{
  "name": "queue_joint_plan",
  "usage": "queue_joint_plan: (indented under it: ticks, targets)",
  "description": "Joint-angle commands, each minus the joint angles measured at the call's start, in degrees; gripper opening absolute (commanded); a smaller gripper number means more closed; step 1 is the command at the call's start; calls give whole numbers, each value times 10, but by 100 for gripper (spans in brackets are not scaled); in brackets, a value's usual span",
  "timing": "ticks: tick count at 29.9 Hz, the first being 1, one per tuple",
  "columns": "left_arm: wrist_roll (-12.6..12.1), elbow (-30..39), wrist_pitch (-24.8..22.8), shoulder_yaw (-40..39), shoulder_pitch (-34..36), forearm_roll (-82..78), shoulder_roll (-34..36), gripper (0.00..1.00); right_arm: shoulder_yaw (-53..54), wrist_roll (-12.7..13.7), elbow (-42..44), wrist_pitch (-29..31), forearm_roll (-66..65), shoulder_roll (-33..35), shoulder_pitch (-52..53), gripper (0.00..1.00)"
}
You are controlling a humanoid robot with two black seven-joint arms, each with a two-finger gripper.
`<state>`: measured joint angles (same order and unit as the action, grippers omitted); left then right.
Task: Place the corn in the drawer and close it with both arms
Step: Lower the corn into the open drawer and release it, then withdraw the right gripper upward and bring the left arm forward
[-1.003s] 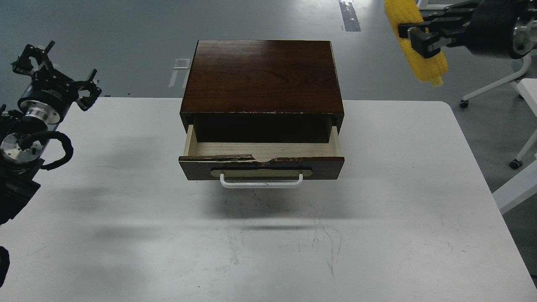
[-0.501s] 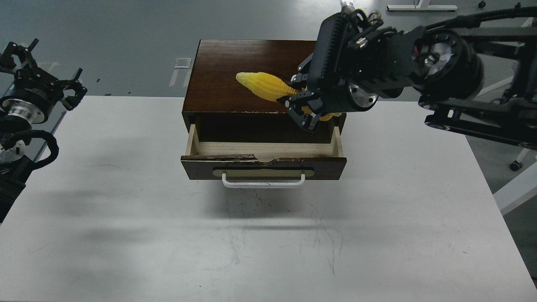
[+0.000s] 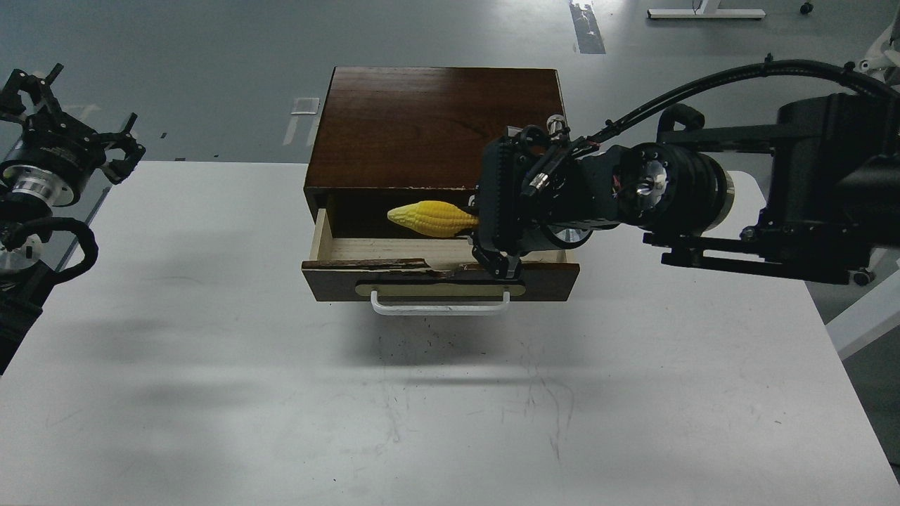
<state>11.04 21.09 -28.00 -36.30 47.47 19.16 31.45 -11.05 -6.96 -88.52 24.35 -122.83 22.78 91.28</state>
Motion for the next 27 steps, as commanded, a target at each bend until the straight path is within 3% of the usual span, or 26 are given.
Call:
queue_joint_plan:
  ticks: [1, 9, 16, 22, 27]
  targets:
    - [0, 0, 0, -1, 0, 0, 2, 98, 1, 0, 3, 0, 0, -5, -1, 34]
    - [0, 0, 0, 0, 2, -1, 1, 98, 2, 0, 1, -1, 7, -5, 0, 55]
    - [-3, 35, 0, 0, 1, -1, 24, 98, 13, -4, 5, -2, 25, 0, 4, 66]
    - [-2, 66, 0, -1, 6, -10, 56, 98, 43, -8, 9, -3, 87, 23, 9, 76]
    - [1, 69, 0, -2, 35, -58, 82, 96, 142, -8, 44, -2, 197, 70, 6, 87]
